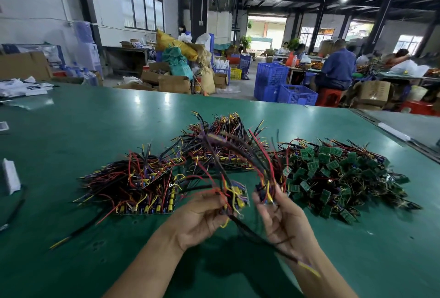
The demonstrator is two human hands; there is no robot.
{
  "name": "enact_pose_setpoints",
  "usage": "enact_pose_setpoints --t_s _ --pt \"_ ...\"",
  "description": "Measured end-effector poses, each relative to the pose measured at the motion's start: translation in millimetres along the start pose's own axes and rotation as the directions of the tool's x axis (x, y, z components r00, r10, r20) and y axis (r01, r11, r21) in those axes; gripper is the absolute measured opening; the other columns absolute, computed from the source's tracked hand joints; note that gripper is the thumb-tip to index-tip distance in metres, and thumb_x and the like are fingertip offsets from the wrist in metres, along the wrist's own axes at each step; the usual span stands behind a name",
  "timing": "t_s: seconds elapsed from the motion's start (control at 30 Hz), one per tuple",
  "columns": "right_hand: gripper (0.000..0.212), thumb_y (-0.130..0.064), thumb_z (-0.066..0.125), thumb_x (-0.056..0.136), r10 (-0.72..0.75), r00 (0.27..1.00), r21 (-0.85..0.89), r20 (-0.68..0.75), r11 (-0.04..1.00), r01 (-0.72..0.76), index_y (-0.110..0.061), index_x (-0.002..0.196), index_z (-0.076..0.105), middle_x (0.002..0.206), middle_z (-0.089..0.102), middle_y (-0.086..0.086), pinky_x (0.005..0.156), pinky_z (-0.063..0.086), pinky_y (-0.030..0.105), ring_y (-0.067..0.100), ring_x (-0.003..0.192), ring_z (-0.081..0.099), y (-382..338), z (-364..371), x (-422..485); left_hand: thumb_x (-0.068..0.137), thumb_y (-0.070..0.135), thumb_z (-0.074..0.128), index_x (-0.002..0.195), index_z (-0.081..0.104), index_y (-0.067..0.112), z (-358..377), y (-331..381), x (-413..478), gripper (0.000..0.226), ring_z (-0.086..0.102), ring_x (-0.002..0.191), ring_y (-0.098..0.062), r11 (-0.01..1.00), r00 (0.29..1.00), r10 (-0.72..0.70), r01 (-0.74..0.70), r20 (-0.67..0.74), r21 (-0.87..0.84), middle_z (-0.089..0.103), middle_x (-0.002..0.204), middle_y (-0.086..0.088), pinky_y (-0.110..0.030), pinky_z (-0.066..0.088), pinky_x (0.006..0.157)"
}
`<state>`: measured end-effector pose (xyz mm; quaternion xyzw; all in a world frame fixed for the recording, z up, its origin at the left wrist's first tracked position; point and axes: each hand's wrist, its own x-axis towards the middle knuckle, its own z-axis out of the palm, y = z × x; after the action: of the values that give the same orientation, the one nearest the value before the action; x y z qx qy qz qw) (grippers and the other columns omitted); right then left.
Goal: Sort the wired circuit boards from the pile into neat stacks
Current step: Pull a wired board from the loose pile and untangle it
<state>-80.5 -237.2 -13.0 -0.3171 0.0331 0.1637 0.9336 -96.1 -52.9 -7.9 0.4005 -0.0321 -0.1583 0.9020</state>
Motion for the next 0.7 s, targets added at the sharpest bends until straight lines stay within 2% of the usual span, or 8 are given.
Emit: enact_pose_setpoints --t_s 0.07,0.2,0.3,0.37,0.43,0.57,0.63,0.7 --pt "0.023 -0.021 0.065 0.075 -0.025 1.000 -0.111 -0.003 0.994 0.024 -0.002 0.085 0.073 0.078 0.071 0.023 0.049 0.058 0.025 0.027 0.075 0.075 -6 -4 1 0.026 0.004 0.099 0.056 0.070 0.001 -2 7 -3 0.042 0.070 0.054 -0.023 0.998 1.000 0.023 -0.023 -0.004 -0.057 0.068 0.060 -0.014 -0.025 0.056 0.051" --pt "0.037 -0.026 0.072 0.074 0.079 0.997 -0.422 -0.001 0.904 -0.072 0.001 0.098 0.061 0.067 0.068 0.017 0.050 0.057 0.026 0.028 0.070 0.072 -4 -15 3 0.021 0.002 0.099 0.055 0.069 0.001 1 16 -3 0.045 0.069 0.052 -0.026 0.993 0.998 0.057 -0.057 -0.001 -0.103 0.065 0.056 -0.016 -0.022 0.056 0.045" --pt "0.049 -0.034 0.071 0.080 0.204 0.979 -0.550 -0.010 0.817 -0.176 0.002 0.112 0.061 0.086 0.070 0.023 0.053 0.057 0.029 0.033 0.078 0.070 13 -14 8 0.030 0.004 0.098 0.057 0.071 0.005 2 17 -3 0.038 0.071 0.057 -0.022 0.995 0.996 0.089 -0.087 0.032 -0.043 0.068 0.059 -0.010 -0.022 0.058 0.050" --pt "0.037 -0.035 0.073 0.080 0.252 0.968 -0.562 0.024 0.804 -0.195 -0.006 0.102 0.071 0.096 0.071 0.021 0.057 0.058 0.032 0.035 0.080 0.071 23 -12 10 0.046 0.001 0.091 0.057 0.072 0.007 2 17 -2 0.022 0.072 0.062 -0.023 0.994 0.995 0.100 -0.101 0.012 0.030 0.069 0.061 -0.007 -0.024 0.058 0.051" --pt "0.029 -0.036 0.071 0.083 0.278 0.960 -0.605 0.020 0.768 -0.210 -0.010 0.095 0.072 0.091 0.071 0.017 0.052 0.057 0.030 0.033 0.072 0.071 26 -10 11 0.065 -0.002 0.071 0.058 0.073 0.007 0 15 0 0.011 0.073 0.067 -0.027 0.991 0.992 0.118 -0.115 -0.044 0.072 0.070 0.064 -0.007 -0.025 0.057 0.053" --pt "0.033 -0.041 0.059 0.094 0.217 0.968 -0.825 -0.128 0.518 -0.225 -0.010 0.105 0.055 0.061 0.065 0.015 0.032 0.035 0.018 0.022 0.037 0.056 16 -19 10 0.067 -0.002 0.063 0.061 0.073 0.010 -2 13 2 0.018 0.072 0.067 -0.027 0.991 0.990 0.115 -0.108 -0.084 0.080 0.070 0.069 -0.008 -0.027 0.057 0.055" --pt "0.034 -0.049 0.060 0.092 0.148 0.972 -0.903 -0.181 0.367 -0.224 -0.018 0.104 0.056 0.053 0.061 0.011 0.031 0.031 0.016 0.020 0.032 0.052 6 -20 6 0.067 0.000 0.064 0.060 0.073 0.013 -2 12 3 0.017 0.071 0.066 -0.025 0.993 0.991 0.095 -0.087 -0.096 0.085 0.069 0.071 -0.008 -0.028 0.056 0.054" --pt "0.041 -0.060 0.057 0.089 0.067 0.977 -0.966 -0.203 0.148 -0.211 -0.020 0.098 0.058 0.051 0.063 0.008 0.032 0.036 0.018 0.019 0.033 0.053 -4 -21 1 0.067 0.000 0.064 0.060 0.073 0.012 -2 11 2 0.016 0.069 0.064 -0.024 0.993 0.993 0.079 -0.070 -0.087 0.094 0.069 0.071 -0.007 -0.028 0.057 0.055"
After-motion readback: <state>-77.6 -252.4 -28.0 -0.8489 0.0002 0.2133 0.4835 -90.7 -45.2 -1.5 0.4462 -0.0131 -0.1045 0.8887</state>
